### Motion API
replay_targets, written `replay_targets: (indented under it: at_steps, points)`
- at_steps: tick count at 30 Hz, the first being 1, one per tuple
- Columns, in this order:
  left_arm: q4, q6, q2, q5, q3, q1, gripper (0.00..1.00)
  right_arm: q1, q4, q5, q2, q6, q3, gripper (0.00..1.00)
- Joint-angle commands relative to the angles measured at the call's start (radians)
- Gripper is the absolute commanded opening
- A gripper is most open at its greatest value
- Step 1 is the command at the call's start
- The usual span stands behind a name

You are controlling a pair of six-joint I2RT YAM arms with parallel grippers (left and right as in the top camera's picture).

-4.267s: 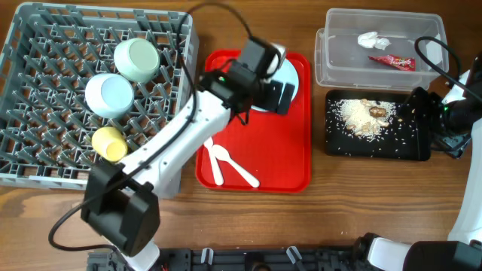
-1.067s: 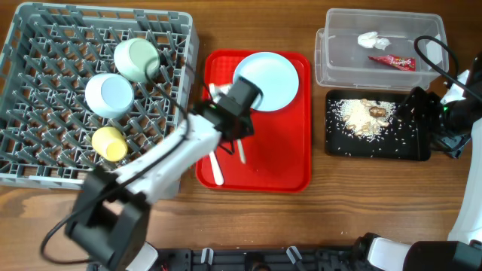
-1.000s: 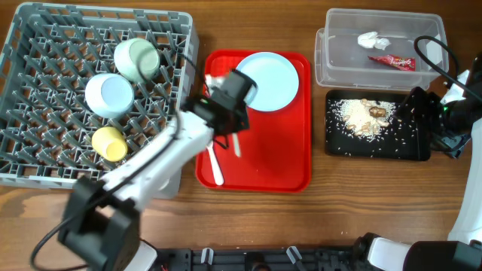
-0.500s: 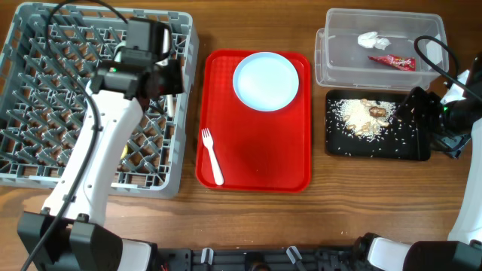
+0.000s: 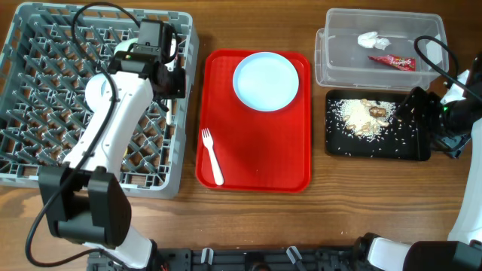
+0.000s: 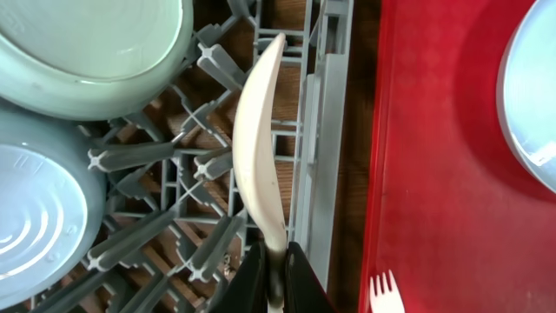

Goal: Sort waste into correct bins and load items into the dishwasher rack
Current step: 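Carry the white spoon to the dish rack and drop it in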

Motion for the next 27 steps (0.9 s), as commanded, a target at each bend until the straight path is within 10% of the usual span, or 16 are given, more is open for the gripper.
replay_targets:
  at_steps: [1, 9, 15, 22, 27]
  points:
    - [0.013, 0.019, 0.013, -0.014, 0.012, 0.004, 0.04, -0.003, -0.001, -0.017, -0.02, -0.02, 0.017, 1.0]
    - [0.021, 0.019, 0.014, -0.014, 0.012, 0.005, 0.08, -0.003, -0.001, -0.017, -0.02, -0.02, 0.017, 1.0]
    - [0.021, 0.019, 0.014, -0.014, 0.013, 0.005, 0.4, -0.003, -0.001, -0.017, -0.02, -0.02, 0.017, 1.0]
    - [0.02, 0.011, -0.032, 0.068, 0.014, -0.008, 0.47, -0.003, -0.001, -0.017, -0.02, -0.02, 0.017, 1.0]
    - [0.004, -0.187, -0.11, 0.2, 0.014, -0.066, 0.5, -0.003, 0.0, -0.017, -0.02, -0.02, 0.017, 1.0]
